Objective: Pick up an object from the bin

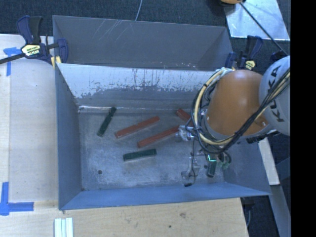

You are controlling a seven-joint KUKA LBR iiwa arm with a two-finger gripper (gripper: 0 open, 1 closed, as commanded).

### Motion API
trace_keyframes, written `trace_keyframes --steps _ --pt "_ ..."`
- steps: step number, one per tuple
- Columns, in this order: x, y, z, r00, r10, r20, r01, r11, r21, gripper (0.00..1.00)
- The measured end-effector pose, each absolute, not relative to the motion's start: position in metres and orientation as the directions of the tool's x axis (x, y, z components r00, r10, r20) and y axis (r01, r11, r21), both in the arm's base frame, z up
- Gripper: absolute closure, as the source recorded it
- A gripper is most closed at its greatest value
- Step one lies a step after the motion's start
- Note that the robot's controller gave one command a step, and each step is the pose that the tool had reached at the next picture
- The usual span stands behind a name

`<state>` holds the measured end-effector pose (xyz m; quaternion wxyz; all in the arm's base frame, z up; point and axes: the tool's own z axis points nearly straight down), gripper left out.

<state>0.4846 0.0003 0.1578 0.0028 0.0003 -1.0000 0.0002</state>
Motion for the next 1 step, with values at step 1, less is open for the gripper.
trace_keyframes --steps 1 --pt "0.4866 0.0003 0.1617 -1.0 -0.001 -0.003 -0.001 1.0 0.0 0.0"
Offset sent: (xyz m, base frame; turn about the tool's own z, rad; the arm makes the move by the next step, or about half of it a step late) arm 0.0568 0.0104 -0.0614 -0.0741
